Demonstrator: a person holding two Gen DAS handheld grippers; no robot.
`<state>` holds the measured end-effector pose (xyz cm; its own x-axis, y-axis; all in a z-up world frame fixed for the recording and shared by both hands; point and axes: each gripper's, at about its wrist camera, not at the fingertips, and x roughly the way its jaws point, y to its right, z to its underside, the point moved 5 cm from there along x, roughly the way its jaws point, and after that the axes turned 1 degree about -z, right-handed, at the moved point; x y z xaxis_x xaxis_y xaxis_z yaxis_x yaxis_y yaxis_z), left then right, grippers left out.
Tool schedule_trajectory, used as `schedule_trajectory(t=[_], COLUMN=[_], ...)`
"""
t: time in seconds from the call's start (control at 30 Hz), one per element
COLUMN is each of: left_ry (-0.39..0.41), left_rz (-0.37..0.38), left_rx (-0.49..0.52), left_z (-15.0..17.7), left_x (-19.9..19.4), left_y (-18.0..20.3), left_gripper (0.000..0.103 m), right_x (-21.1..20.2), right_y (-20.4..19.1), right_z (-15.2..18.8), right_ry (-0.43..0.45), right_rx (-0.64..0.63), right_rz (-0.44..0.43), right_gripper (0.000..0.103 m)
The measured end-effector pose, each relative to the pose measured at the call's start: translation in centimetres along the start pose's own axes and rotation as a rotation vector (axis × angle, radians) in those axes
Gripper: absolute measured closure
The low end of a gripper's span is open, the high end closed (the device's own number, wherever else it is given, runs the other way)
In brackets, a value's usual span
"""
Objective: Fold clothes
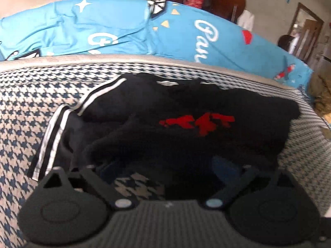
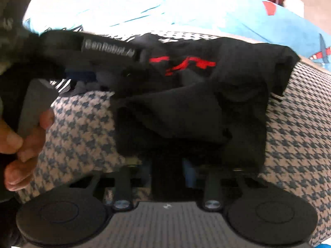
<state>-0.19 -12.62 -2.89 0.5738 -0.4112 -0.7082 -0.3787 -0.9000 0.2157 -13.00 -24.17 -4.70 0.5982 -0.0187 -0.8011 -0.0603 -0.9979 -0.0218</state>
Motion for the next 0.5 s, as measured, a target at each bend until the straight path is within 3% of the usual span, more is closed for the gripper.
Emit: schedule_trajectory(t=[0.03,0.07,0.13,0.27,0.5], left_ry=[0.000,0.001,0.014,0.057,0.128], left_rz=[-0.006,-0.010,-0.013,-0.030,-0.166], left_rx=[-0.018,-0.039,-0.071,-0.085,-0.063], left_z=[-0.1,-0.1,-0.3,-0.8,-1.7], left_x=[0.2,0.3,0.1,-0.8,-4.0], left_y=[-0.4,-0.8,-1.4,-2.1,-4.0], left_gripper=[0.028,0.042,0.050,0.053,0.053], right_x=[-0.1,-0.4,-1.1,-2.4,-5.1], right_y=[0.3,0.7,1.6,3.3,7.3], right_z=[-0.1,-0.3,-0.8,-1.7,-2.7], right_ry=[0.006,0.025,0.063,0.139,0.242], right_rx=[0.014,0.034,0.075,0.155,0.327], right_rz=[0.006,0.017,0.037,0.078,0.233], right_gripper=[0.094,0.095,0.096,0.096,0.099])
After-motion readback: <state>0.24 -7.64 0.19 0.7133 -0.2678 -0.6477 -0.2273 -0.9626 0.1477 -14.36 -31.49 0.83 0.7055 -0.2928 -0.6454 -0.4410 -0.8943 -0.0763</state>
